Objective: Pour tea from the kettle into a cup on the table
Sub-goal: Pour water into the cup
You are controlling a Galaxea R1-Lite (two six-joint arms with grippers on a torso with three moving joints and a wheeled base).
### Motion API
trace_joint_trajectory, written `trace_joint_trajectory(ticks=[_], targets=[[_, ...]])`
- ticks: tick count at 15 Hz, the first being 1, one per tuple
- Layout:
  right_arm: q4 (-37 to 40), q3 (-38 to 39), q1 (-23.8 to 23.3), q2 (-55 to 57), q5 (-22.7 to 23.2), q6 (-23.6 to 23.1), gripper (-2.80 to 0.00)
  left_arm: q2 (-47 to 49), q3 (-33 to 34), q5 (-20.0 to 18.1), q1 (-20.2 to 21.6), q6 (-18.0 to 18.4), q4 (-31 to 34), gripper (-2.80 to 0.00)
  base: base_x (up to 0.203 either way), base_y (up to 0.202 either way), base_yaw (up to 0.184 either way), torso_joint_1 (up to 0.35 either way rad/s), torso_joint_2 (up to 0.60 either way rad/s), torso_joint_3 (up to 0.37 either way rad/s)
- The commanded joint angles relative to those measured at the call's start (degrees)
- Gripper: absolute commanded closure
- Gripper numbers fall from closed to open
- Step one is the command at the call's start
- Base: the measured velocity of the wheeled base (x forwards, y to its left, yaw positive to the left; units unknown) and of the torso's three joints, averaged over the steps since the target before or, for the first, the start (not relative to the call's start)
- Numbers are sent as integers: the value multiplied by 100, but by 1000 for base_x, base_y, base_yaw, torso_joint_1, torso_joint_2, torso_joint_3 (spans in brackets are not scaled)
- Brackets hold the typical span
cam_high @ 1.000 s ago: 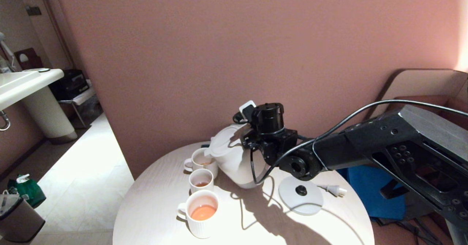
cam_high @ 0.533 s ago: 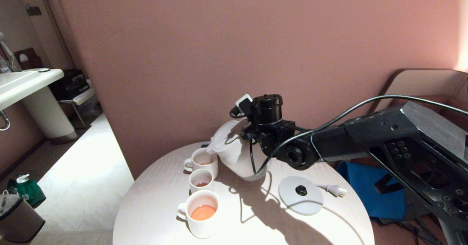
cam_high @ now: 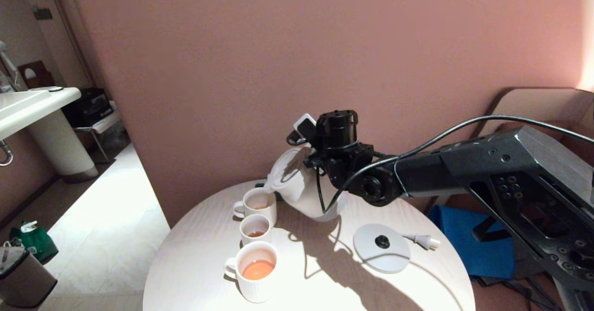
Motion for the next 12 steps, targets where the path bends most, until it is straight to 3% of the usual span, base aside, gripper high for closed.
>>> trace_joint_trajectory(ticks=[1,12], targets=[[-7,-159,1,80,-21,-203,0,4,0,-1,0,-1,-3,0,0,0,0,0,0,0],[-7,-439,211,248,-42,-1108,0,4,0,-1,0,-1,-3,0,0,0,0,0,0,0]])
